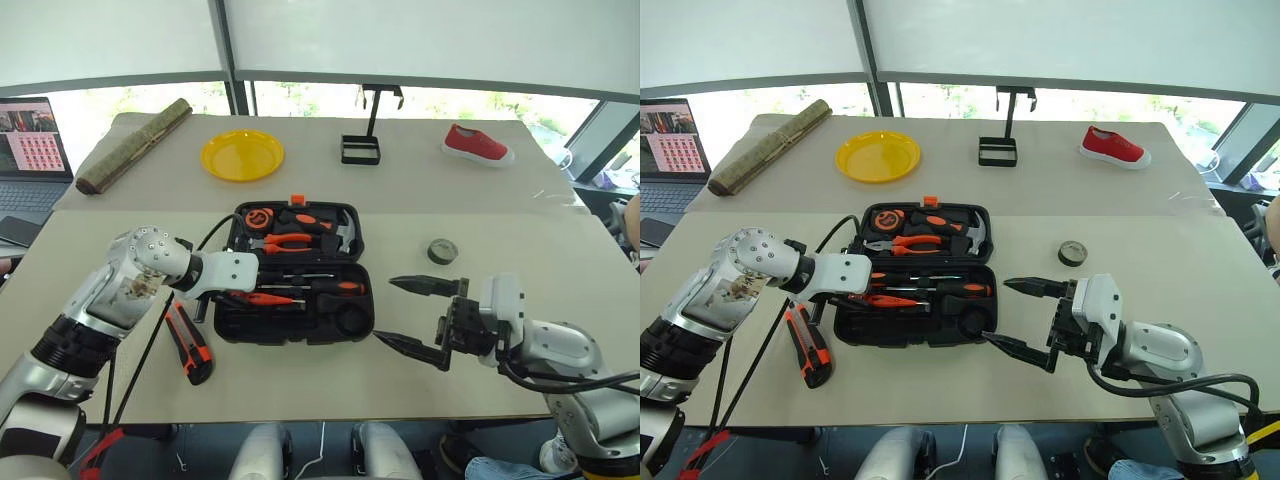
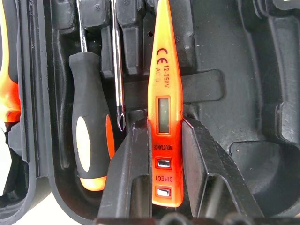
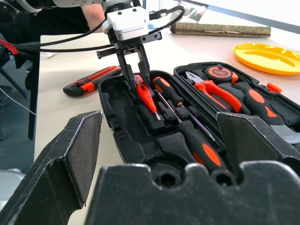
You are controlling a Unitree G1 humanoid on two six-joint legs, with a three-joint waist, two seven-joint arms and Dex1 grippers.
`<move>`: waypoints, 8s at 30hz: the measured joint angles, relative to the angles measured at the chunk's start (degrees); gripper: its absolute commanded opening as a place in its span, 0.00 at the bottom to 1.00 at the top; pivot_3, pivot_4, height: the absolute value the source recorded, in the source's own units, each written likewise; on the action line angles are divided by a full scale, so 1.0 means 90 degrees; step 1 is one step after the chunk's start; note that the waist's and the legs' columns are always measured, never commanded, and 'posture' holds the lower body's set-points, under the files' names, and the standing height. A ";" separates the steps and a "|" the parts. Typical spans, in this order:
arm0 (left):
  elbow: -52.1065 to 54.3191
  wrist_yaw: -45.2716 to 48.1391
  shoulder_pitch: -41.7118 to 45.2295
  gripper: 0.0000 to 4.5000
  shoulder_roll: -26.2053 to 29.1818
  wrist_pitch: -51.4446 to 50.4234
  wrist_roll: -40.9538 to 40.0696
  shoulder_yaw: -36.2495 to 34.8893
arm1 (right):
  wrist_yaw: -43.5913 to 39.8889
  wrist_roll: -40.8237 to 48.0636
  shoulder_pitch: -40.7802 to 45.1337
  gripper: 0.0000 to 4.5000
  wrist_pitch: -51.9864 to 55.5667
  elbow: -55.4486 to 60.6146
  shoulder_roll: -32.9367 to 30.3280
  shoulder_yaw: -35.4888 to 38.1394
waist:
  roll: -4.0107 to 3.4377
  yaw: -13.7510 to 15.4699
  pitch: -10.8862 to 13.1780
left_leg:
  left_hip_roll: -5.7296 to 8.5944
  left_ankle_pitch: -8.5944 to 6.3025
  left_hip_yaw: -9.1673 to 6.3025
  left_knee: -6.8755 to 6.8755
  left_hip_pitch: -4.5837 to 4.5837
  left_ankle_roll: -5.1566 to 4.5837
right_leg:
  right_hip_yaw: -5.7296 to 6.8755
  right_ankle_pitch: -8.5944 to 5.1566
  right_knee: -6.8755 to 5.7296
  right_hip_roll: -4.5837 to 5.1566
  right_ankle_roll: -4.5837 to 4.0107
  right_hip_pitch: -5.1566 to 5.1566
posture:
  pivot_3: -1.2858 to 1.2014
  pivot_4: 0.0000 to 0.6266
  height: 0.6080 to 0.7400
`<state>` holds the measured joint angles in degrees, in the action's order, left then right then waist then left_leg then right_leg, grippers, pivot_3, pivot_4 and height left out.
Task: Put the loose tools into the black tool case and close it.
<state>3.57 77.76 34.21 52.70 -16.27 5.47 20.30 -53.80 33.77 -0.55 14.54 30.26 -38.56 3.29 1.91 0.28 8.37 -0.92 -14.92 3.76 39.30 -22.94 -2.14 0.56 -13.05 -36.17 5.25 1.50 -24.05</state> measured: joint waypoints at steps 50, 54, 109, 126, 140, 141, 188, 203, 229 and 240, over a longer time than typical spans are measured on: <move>-0.0398 -0.0276 -0.0228 0.01 -0.1056 -0.1088 -0.1924 -0.1473 | -0.0036 0.0282 0.0115 1.00 0.0225 -0.0009 0.0441 -0.0061 | 0.0002 0.0051 0.0001 | -0.0002 -0.0008 -0.0011 0.0065 -0.0040 -0.0013 | 0.0010 0.0004 -0.0017 0.0004 0.0012 -0.0008 | 0.52 0.24 1.00; -0.0637 -0.0383 -0.0526 0.01 -0.1201 -0.0531 -0.1900 -0.1403 | 0.0009 0.0268 0.0094 1.00 0.0128 -0.0066 0.0571 -0.0037 | 0.0002 0.0045 0.0001 | -0.0001 -0.0008 -0.0010 0.0065 -0.0039 -0.0014 | 0.0007 0.0006 -0.0016 0.0004 0.0013 -0.0008 | 0.52 0.24 1.00; 0.0890 -0.2878 -0.7748 0.99 -0.2172 0.0220 -0.3532 -0.7385 | -0.1448 0.0151 -0.0838 1.00 -0.2232 -0.0944 0.0964 0.0236 | -0.0009 0.0097 -0.0001 | -0.0012 -0.0069 -0.0013 0.0033 0.0071 0.0038 | 0.0028 -0.0047 0.0029 0.0115 -0.0024 0.0067 | 0.52 0.24 1.00; 0.5437 -0.8618 -0.6176 0.99 -0.3550 -0.5549 -0.4991 -0.5212 | -0.1650 0.0374 -0.0432 1.00 -0.2211 -0.1010 0.1035 0.0134 | -0.0005 0.0024 0.0007 | -0.0005 -0.0045 -0.0018 0.0029 0.0078 -0.0002 | 0.0002 -0.0022 0.0009 0.0045 0.0011 0.0097 | 0.52 0.24 1.00; 0.5567 -0.9754 -0.5363 0.99 -0.4342 -0.6210 -0.4020 -0.4004 | -0.1560 0.0472 -0.0173 1.00 -0.1801 -0.0915 0.0915 0.0087 | -0.0022 0.0116 0.0002 | 0.0006 -0.0045 -0.0018 0.0029 0.0076 -0.0003 | 0.0007 -0.0046 0.0015 0.0075 -0.0029 0.0098 | 0.52 0.24 1.00; 0.5567 -0.9753 -0.5307 0.99 -0.4313 -0.6284 -0.3966 -0.3960 | -0.1554 0.0488 -0.0158 1.00 -0.1793 -0.0915 0.0915 0.0088 | -0.0023 0.0123 0.0002 | 0.0006 -0.0045 -0.0019 0.0029 0.0076 -0.0003 | 0.0008 -0.0047 0.0015 0.0076 -0.0030 0.0098 | 0.52 0.24 1.00; 0.0982 -0.0142 -0.1463 0.39 0.0273 -0.0200 -0.2131 -0.0825 | -0.0653 0.0491 -0.1349 1.00 -0.1030 0.0084 0.0129 0.0810 | -0.0028 0.0047 0.0023 | 0.0001 -0.0038 0.0002 -0.0001 -0.0025 -0.0010 | 0.0003 -0.0024 0.0029 0.0016 0.0017 -0.0010 | 0.52 0.24 1.00; 0.0465 -0.0162 -0.0798 0.39 -0.0381 0.0183 -0.1289 -0.0233 | -0.0742 0.0387 -0.1417 1.00 -0.1149 0.0070 0.0231 0.0825 | -0.0029 0.0055 0.0022 | 0.0000 -0.0040 -0.0003 0.0048 -0.0025 -0.0015 | 0.0003 -0.0022 0.0007 0.0011 0.0024 0.0004 | 0.52 0.24 1.00; -0.0494 0.0491 -0.0399 0.45 -0.1056 0.0447 -0.2636 -0.1249 | -0.0817 0.0121 -0.1008 1.00 -0.1427 -0.0596 0.0559 0.0696 | -0.0030 0.0045 0.0022 | 0.0002 -0.0040 -0.0006 0.0066 -0.0030 -0.0016 | -0.0002 -0.0016 -0.0004 0.0010 0.0028 0.0002 | 0.52 0.24 1.00; -0.1121 0.0248 -0.0934 0.03 -0.1422 0.1958 -0.2021 -0.1068 | -0.0758 -0.0092 -0.0888 1.00 -0.1582 -0.0685 0.0749 0.0660 | -0.0029 0.0048 0.0022 | 0.0003 -0.0040 -0.0006 0.0069 -0.0028 -0.0016 | 0.0000 -0.0012 -0.0007 0.0009 0.0027 0.0004 | 0.52 0.24 1.00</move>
<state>-6.51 79.99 25.80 39.90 1.36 -12.72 10.69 -60.61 32.94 -8.54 0.30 24.09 -31.82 9.23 1.64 0.72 8.57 -0.89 -15.28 3.70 39.92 -23.19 -2.28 0.56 -13.16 -36.23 5.33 1.74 -24.01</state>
